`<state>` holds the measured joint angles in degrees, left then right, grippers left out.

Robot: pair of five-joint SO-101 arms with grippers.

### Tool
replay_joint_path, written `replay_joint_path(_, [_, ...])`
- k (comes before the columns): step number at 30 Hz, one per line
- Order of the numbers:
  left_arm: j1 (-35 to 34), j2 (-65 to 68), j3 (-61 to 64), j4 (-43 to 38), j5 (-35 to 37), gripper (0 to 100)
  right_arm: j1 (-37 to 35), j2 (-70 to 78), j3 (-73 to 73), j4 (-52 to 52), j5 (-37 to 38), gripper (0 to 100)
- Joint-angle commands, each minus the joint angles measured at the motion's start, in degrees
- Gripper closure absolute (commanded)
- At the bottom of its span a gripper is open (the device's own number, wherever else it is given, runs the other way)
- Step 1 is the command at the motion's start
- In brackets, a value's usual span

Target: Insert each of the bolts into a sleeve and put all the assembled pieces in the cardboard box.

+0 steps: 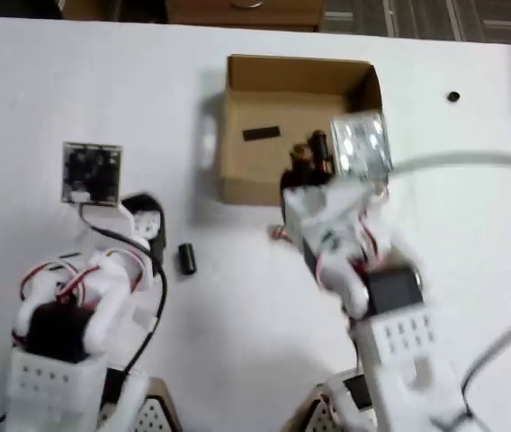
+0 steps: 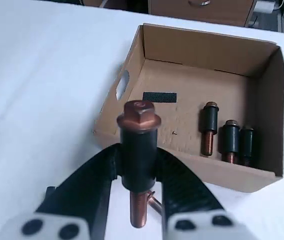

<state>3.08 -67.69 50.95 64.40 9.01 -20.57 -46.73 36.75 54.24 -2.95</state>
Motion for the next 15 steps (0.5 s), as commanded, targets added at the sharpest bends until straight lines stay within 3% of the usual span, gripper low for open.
replay_joint_path(1, [-2.64, -0.62, 5.76, 0.18, -0.88, 98, 0.75, 16.13, -17.67, 2.86, 0.09, 98.0])
replay_joint_path(5, [-3.16, -0.62, 12.35, -0.53, -0.97, 98, 2.77, 33.54, -35.78, 8.04, 0.44, 98.0])
replay_joint_path(15, [-3.25, -0.62, 29.41, -12.92, -0.79, 98, 7.25, 70.99, -74.37, 21.67, 4.92, 98.0])
